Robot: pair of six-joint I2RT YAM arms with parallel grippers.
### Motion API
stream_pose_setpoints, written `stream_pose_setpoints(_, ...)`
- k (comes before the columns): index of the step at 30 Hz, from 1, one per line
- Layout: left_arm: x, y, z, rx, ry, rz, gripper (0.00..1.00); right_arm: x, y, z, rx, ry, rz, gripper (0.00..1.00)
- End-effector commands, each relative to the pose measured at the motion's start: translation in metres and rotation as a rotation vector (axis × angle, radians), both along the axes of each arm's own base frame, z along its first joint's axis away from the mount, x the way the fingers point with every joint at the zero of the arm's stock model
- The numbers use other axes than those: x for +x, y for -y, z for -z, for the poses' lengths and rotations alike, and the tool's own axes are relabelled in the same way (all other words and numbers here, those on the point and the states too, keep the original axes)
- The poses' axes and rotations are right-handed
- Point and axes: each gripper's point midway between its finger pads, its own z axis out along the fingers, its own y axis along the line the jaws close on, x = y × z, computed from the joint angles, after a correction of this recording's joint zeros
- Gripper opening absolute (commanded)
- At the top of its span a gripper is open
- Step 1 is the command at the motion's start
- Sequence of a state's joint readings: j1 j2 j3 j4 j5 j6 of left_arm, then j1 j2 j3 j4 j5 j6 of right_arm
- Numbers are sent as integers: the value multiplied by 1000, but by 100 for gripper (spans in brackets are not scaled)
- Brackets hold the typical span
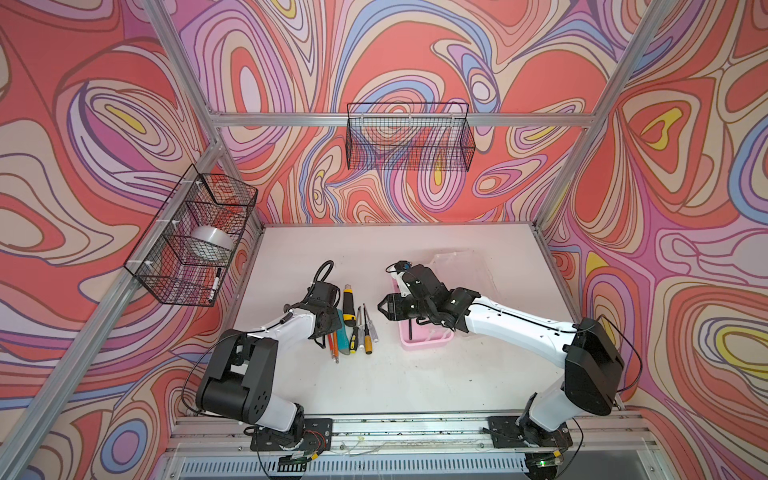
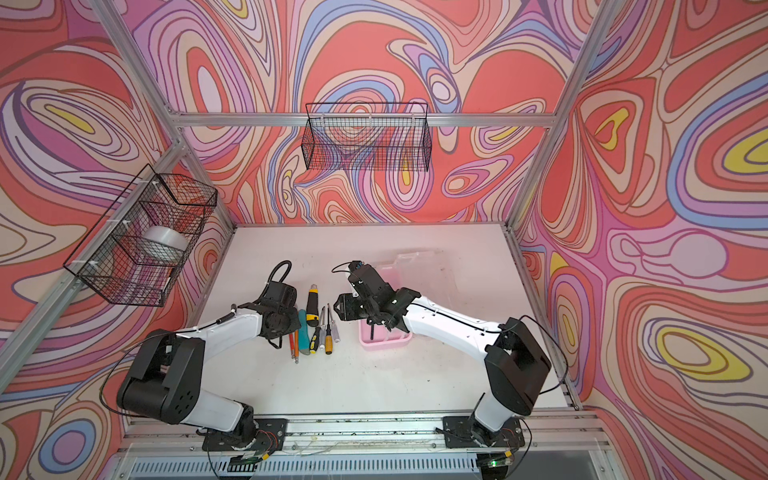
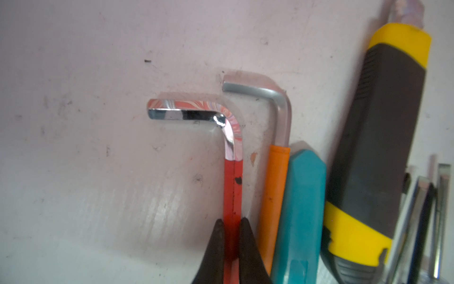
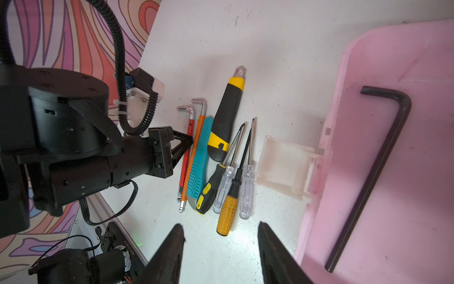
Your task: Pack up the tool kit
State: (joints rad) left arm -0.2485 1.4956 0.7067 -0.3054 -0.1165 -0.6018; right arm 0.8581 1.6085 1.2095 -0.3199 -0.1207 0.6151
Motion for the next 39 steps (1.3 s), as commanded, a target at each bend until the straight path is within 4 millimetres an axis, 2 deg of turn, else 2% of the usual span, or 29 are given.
stream_pose_setpoints(1, -3, -6, -6, 27, -14, -6, 0, 3, 2, 1, 0, 12, 15, 51)
stream_pose_setpoints(4, -4, -7, -20, 29, 7, -4, 0, 3, 4, -1, -3, 22, 25, 51)
stream_pose_setpoints(8, -4, -5, -52, 1, 69, 1, 0, 4, 7, -5, -4, 35, 38, 51)
stream_pose_setpoints(13, -2, 22, -104, -147, 199, 26, 0, 9, 16, -15, -14, 73, 78, 51)
stream_pose_setpoints(16, 3, 54, -138, -223, 295, 71, 0, 13, 27, -24, -17, 104, 127, 51)
stream_pose_setpoints(18, 8, 85, -158, -276, 348, 119, 0, 15, 34, -30, -15, 125, 153, 51)
stream_pose_setpoints(22, 19, 147, -180, -347, 389, 231, 0, 20, 50, -36, -23, 143, 207, 52)
stream_pose_setpoints(27, 37, 217, -174, -507, 362, 308, 0, 21, 73, -45, -49, 177, 250, 52)
stream_pose_setpoints(30, 39, 245, -164, -533, 340, 324, 0, 22, 87, -51, -59, 198, 280, 52)
stream_pose_setpoints(33, 41, 264, -147, -542, 312, 318, 0, 24, 103, -56, -64, 209, 310, 53)
stream_pose_setpoints(39, 46, 284, -118, -520, 255, 314, 0, 26, 126, -56, -65, 214, 349, 53)
